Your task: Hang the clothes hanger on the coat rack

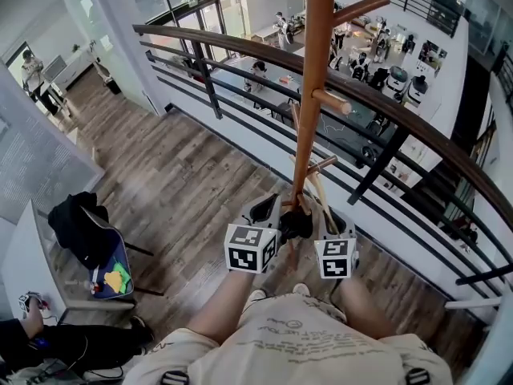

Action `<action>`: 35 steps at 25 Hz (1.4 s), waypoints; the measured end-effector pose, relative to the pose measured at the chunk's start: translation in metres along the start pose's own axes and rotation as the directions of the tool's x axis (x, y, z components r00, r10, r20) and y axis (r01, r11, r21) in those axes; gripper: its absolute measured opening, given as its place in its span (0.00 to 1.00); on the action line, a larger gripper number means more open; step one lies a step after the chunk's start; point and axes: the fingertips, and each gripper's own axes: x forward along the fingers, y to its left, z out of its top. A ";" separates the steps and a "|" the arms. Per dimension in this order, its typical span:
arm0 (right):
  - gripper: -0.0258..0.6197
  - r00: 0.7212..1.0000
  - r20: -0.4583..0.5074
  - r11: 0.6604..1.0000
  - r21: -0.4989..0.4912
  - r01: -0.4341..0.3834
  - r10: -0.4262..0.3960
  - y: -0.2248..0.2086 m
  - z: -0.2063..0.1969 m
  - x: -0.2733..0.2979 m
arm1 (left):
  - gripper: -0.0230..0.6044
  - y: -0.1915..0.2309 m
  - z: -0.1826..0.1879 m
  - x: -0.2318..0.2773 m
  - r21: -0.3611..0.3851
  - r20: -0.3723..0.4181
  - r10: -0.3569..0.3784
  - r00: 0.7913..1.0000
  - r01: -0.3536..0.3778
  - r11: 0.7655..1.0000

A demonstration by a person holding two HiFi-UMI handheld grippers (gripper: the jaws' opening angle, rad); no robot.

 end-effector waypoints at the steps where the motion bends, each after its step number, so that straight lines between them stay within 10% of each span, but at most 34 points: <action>1: 0.12 1.000 -0.003 1.000 -0.003 -0.003 0.003 0.001 -0.001 0.001 | 0.04 0.000 0.000 0.000 -0.001 -0.001 0.001 1.000 -0.001 1.000; 35: 0.12 0.995 -0.090 1.000 0.002 -0.029 0.030 0.017 -0.036 0.015 | 0.04 0.006 -0.013 -0.008 -0.034 -0.020 0.012 1.000 -0.012 0.999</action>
